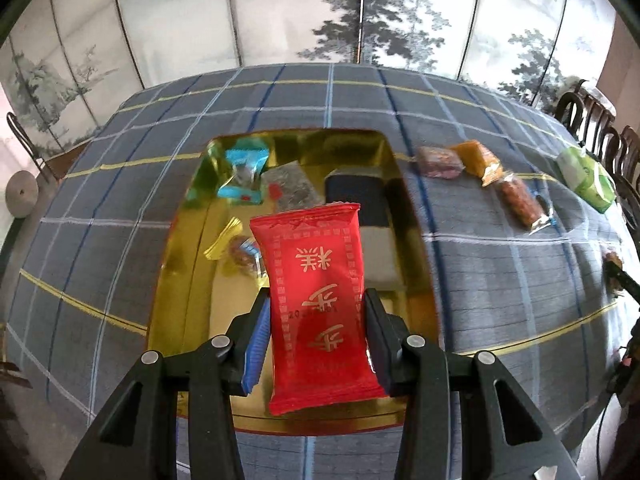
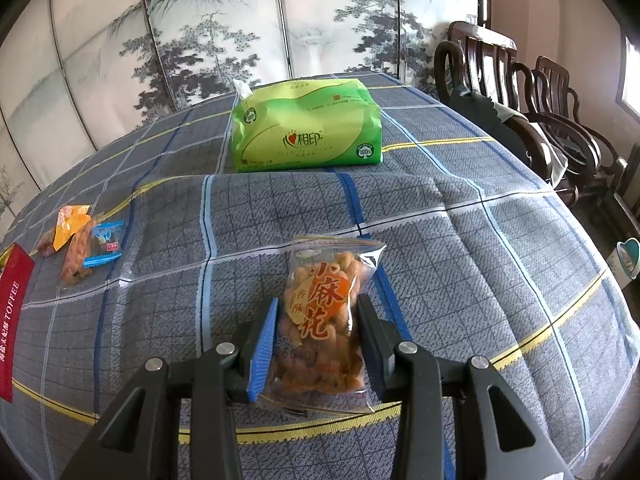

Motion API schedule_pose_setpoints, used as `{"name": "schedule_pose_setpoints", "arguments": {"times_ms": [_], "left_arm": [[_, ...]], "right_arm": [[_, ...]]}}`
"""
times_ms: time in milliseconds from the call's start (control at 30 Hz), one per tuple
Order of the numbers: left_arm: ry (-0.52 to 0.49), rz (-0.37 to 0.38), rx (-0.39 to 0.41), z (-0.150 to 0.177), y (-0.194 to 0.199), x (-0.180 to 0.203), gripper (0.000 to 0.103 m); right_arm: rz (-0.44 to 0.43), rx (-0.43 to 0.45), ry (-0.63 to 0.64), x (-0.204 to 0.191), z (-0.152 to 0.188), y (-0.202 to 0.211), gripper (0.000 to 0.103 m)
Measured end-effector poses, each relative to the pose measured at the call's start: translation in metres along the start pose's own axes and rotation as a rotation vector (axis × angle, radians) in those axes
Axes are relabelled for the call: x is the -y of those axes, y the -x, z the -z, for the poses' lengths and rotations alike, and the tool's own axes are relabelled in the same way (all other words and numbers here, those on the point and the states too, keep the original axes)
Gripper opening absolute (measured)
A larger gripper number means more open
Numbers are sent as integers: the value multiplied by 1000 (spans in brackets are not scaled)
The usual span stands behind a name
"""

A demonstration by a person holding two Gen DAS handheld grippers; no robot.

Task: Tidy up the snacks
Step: 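Carry the red packet into the gold tray with the left gripper and release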

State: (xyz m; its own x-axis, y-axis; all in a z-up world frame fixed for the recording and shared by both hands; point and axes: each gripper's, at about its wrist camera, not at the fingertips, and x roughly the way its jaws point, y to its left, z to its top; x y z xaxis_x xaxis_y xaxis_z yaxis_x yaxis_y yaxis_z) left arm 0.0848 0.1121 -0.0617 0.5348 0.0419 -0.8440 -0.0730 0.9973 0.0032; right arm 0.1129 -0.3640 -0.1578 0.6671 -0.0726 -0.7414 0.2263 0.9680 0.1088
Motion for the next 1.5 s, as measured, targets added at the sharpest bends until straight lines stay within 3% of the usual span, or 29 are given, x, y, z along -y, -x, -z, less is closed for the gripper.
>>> {"name": "schedule_pose_setpoints", "arguments": {"times_ms": [700,1000,1500], "left_arm": [[30,-50,-11,13,-25,-40,40],[41,-62,-26,16,-36,-47,40],[19,-89,15,17,-32,-45,45]], "right_arm": [[8,-1,4,-1,1,0,39],[14,-2,11,0,0,0,40],[23,-4,21,-2,0,0,41]]}}
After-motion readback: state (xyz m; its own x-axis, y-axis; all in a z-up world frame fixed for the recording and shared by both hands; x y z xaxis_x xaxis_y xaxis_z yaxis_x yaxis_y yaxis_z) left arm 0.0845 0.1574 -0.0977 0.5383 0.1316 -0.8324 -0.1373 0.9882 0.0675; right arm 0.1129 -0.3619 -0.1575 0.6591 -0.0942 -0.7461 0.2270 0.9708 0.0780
